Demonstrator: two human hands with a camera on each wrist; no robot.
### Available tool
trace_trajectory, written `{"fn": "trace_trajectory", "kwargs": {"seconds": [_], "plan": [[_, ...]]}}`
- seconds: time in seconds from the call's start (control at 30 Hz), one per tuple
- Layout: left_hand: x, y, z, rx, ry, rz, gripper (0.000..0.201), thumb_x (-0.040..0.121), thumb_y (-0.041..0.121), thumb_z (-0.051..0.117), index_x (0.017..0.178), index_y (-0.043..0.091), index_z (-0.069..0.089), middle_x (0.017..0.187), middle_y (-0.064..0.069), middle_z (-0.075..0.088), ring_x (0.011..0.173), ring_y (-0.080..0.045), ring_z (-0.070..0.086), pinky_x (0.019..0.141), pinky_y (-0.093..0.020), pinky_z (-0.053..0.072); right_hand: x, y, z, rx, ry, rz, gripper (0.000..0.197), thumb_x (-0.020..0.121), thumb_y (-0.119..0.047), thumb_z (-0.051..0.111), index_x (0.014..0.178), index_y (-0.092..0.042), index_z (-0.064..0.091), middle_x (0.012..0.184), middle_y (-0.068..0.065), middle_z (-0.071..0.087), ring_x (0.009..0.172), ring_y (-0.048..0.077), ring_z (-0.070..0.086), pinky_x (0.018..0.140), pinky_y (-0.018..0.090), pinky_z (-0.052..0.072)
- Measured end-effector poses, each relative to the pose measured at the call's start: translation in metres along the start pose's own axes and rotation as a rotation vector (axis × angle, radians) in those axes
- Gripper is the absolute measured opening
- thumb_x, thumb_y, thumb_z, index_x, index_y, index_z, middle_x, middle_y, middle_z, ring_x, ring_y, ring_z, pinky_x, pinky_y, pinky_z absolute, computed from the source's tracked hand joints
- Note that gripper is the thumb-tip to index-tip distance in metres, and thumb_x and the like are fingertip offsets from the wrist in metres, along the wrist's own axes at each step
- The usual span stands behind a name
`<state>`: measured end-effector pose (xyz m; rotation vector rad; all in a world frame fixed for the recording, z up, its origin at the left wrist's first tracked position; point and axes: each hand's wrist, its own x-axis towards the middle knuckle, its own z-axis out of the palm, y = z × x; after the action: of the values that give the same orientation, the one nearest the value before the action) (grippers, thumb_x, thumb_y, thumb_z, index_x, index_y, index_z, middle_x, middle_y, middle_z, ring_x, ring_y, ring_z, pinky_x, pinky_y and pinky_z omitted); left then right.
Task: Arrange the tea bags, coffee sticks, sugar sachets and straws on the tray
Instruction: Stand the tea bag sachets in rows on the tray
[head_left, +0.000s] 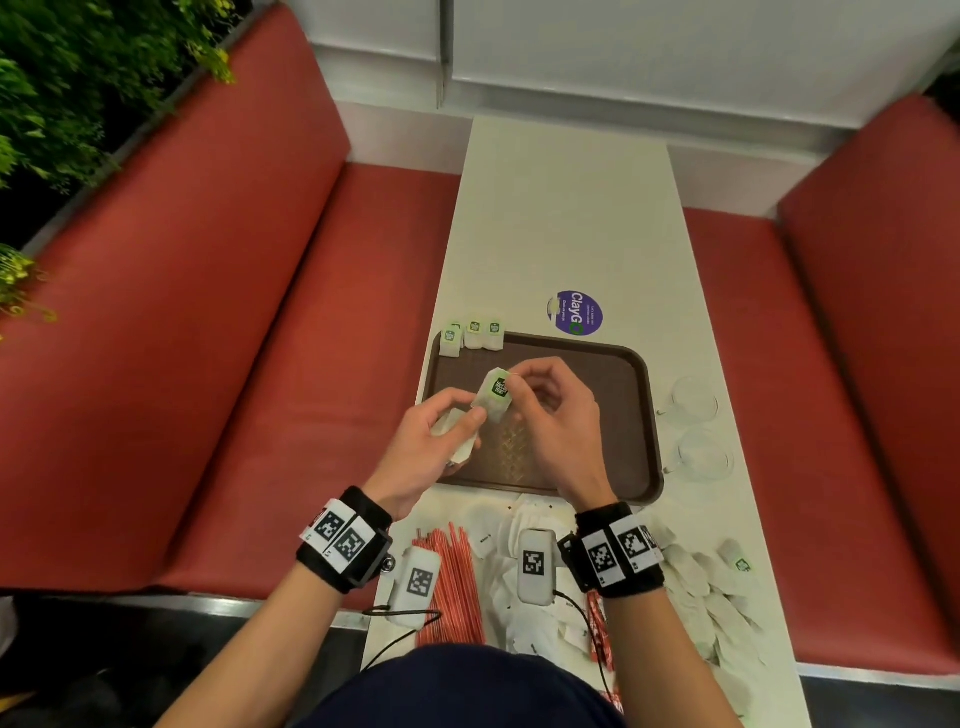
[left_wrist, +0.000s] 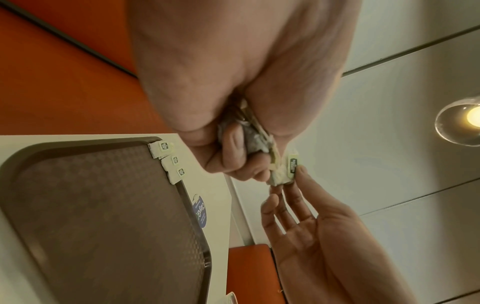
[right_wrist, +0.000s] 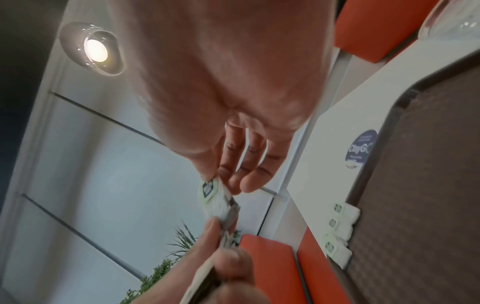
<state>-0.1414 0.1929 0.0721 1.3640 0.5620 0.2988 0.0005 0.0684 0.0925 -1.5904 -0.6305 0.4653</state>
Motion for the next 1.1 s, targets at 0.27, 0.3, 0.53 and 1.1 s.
{"fn": "trace_trajectory", "kwargs": {"seconds": [0.27,0.3,0.53,1.1], "plan": [[0.023,-0.001,0.001,-0.047,0.120,-0.025,0.014,0.104,0.035,0.071,0.113,0.026,0.076,0.085,-0.003,0.066,0.077,-0.014,0.059,0.060,-0.026,0.046,0.003,0.027,0.013,0.067,-0.004,0.149,0.012,0.098,-0.027,0.083,0.108,-0.022,0.078,0.104,0.001,0.081,0.100,0.026,0.076,0.086,0.046,0.066],[0.025,-0.003,0.000,-0.044,0.121,-0.035,0.014,0.104,0.036,0.071,0.114,0.028,0.076,0.087,-0.002,0.067,0.078,-0.013,0.060,0.062,-0.027,0.047,0.006,0.031,0.016,0.066,0.012,0.152,0.008,0.098,-0.024,0.082,0.106,-0.022,0.079,0.103,0.001,0.081,0.098,0.026,0.076,0.084,0.045,0.066],[0.045,-0.017,-0.015,-0.106,0.250,-0.098,0.015,0.103,0.037,0.072,0.117,0.033,0.073,0.087,-0.002,0.070,0.074,-0.015,0.061,0.061,-0.027,0.047,0.067,0.080,0.024,-0.095,0.128,0.244,0.005,0.095,-0.030,0.082,0.096,-0.027,0.079,0.093,-0.006,0.081,0.091,0.013,0.077,0.081,0.036,0.063],[0.083,-0.030,-0.045,-0.384,0.381,-0.246,0.027,0.107,0.025,0.065,0.128,0.007,0.065,0.098,-0.015,0.068,0.074,-0.021,0.064,0.054,-0.028,0.041,0.191,0.172,0.081,-0.542,0.066,0.463,0.008,0.100,-0.017,0.074,0.107,-0.014,0.070,0.119,0.017,0.068,0.096,0.023,0.053,0.092,0.031,0.044]]}}
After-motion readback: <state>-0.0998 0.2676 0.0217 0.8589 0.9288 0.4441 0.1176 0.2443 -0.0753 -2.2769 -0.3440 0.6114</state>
